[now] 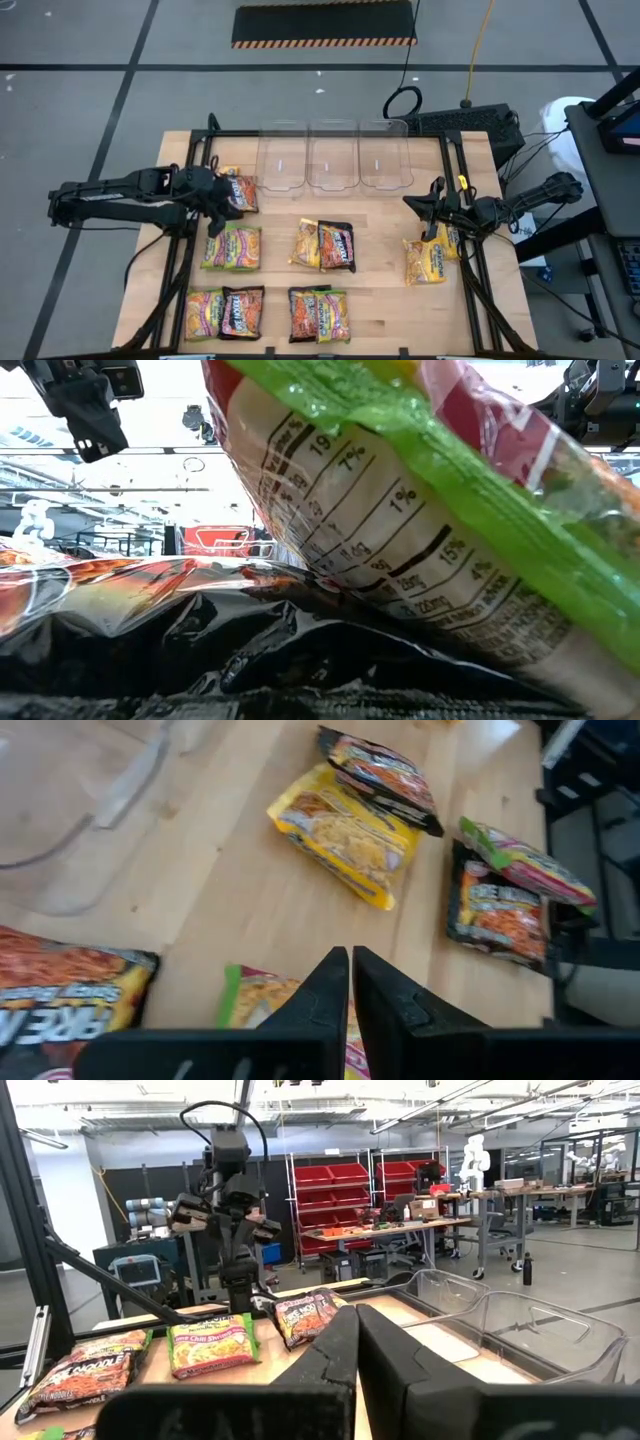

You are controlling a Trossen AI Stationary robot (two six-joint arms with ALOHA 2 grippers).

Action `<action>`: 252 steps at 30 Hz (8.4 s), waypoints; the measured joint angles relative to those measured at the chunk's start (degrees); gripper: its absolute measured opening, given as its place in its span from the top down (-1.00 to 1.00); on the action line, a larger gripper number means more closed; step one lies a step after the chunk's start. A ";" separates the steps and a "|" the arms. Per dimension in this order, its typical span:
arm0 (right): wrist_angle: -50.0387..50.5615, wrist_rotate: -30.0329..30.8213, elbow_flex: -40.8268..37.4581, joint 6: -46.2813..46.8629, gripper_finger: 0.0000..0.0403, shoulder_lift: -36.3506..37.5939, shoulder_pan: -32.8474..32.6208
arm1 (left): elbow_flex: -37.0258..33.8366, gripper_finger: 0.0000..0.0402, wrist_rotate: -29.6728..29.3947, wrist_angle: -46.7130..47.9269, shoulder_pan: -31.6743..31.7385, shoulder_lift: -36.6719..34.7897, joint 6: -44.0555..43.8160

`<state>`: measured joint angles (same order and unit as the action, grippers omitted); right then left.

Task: Sort Maruchan noodles
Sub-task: Put the black noodle pack into the left transparent bin

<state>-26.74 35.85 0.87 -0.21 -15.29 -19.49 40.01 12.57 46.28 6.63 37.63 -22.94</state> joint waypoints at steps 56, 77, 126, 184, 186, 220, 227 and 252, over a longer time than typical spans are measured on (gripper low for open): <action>-5.20 0.12 -0.01 -2.62 0.65 0.02 0.00 | 0.00 0.56 -32.11 -43.70 -19.28 39.39 51.03; -6.51 0.12 -0.01 -2.62 0.65 0.00 -0.01 | 11.70 0.56 -33.63 -42.79 -17.79 55.66 71.95; -7.34 0.08 -0.01 -3.93 0.65 0.00 0.00 | 12.24 0.56 -31.46 -44.79 -15.37 59.58 101.95; -7.26 -0.10 -0.01 -5.18 0.65 -0.20 0.00 | 12.28 0.99 -34.70 -57.10 -15.02 65.40 78.40; -7.26 -0.10 0.01 -5.18 0.65 -0.20 0.00 | 12.28 0.99 -35.32 -57.71 -15.08 65.40 75.18; -7.25 -0.12 0.00 -4.98 0.65 -0.20 0.00 | 29.27 1.00 -39.68 -44.63 -20.30 65.31 50.78; -7.21 -0.12 0.00 -4.97 0.65 -0.22 -0.02 | 29.27 1.00 -42.47 -44.50 -20.28 65.31 47.87; -6.15 -0.12 -0.01 -4.96 0.65 -0.22 0.00 | 29.24 1.00 -57.12 -38.80 -20.01 46.27 45.11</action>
<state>-32.89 35.73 0.86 -5.17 -15.51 -19.49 69.25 -44.55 7.48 -13.38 83.89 22.17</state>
